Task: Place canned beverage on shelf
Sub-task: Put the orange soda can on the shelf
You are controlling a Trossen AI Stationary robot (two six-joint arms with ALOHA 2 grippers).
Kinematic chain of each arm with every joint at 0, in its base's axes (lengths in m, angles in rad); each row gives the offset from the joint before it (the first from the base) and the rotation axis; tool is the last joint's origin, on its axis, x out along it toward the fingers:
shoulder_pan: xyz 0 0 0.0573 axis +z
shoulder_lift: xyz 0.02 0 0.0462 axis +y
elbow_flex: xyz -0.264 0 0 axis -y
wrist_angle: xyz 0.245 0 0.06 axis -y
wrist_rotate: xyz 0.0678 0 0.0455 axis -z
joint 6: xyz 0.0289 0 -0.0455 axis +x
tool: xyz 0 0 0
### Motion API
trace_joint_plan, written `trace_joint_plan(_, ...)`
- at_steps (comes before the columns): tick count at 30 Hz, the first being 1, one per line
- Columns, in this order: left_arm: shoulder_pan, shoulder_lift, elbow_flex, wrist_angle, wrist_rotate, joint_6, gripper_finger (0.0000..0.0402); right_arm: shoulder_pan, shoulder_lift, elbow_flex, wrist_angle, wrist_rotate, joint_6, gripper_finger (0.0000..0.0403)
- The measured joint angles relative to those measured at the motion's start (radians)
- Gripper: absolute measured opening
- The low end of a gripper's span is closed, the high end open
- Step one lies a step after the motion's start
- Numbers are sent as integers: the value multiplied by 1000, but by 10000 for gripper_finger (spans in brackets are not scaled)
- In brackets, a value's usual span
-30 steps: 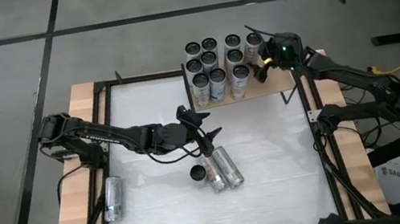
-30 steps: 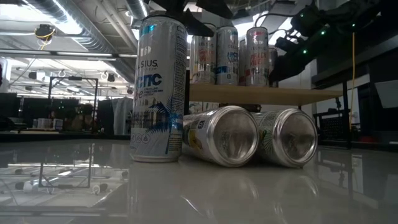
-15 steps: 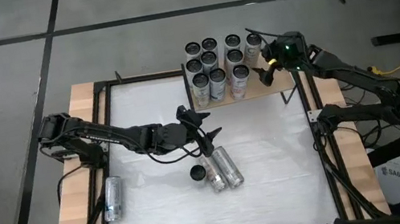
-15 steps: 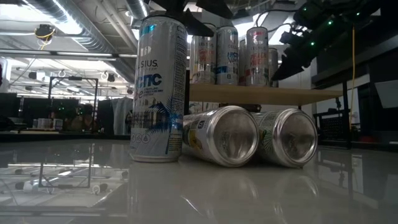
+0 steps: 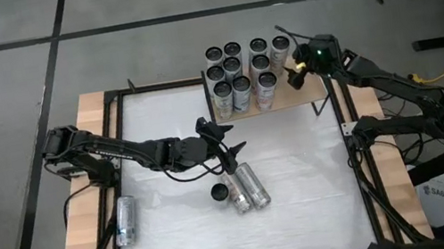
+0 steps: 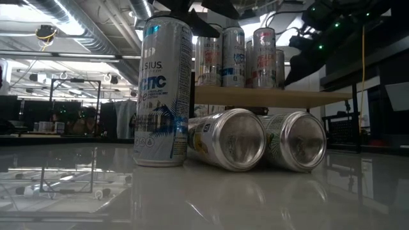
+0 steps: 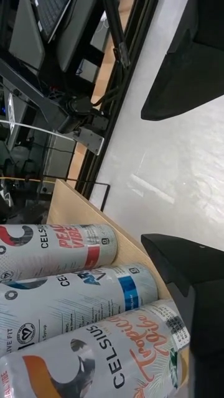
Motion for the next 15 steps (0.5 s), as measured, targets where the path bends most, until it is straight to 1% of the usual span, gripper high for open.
trace_joint_plan(5,0,0,0,0,0,0,306,0,0,0,65,19,0,370)
trace_joint_plan(9,0,0,0,0,0,0,306,0,0,0,67,60,1,370)
trace_joint_plan(15,0,0,0,0,0,0,306,0,0,0,67,68,1,370)
